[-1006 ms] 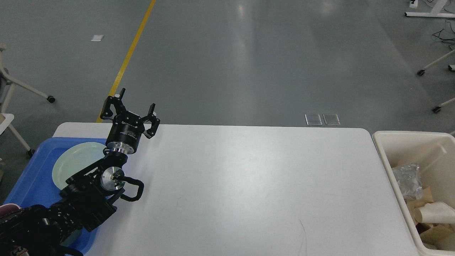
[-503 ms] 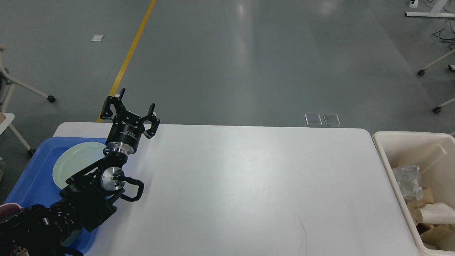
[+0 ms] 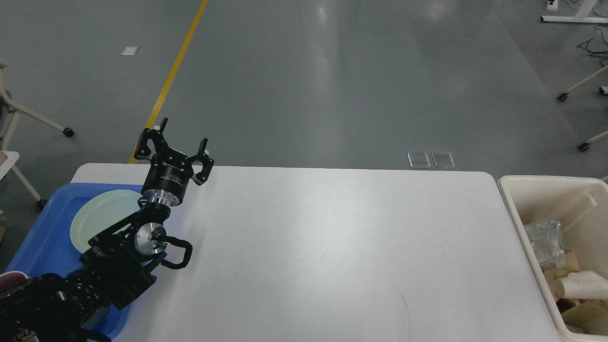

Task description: Tidy desktop

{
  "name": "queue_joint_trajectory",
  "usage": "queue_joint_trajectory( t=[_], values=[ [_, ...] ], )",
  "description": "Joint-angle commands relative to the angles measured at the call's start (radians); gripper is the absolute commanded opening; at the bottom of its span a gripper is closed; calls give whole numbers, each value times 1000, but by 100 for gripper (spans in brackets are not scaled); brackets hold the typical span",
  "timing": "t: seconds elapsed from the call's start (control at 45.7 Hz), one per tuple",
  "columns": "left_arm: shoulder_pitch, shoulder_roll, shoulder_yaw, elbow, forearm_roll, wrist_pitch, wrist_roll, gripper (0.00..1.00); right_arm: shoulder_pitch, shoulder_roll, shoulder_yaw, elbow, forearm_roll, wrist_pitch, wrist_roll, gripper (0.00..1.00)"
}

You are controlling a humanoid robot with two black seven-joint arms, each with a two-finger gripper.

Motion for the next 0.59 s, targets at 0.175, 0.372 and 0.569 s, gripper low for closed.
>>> queue_joint_trajectory(
  t=[0.175, 0.372, 0.569],
  values=[
    [0, 0, 1, 0, 0, 0, 1, 97, 4, -10, -18, 65, -2, 17, 3, 100],
    [0, 0, 1, 0, 0, 0, 0, 97, 86, -69, -60, 127, -18, 79, 2, 100],
    [0, 0, 1, 0, 0, 0, 1, 97, 275, -89, -287, 168, -20, 306, 2, 100]
  ],
)
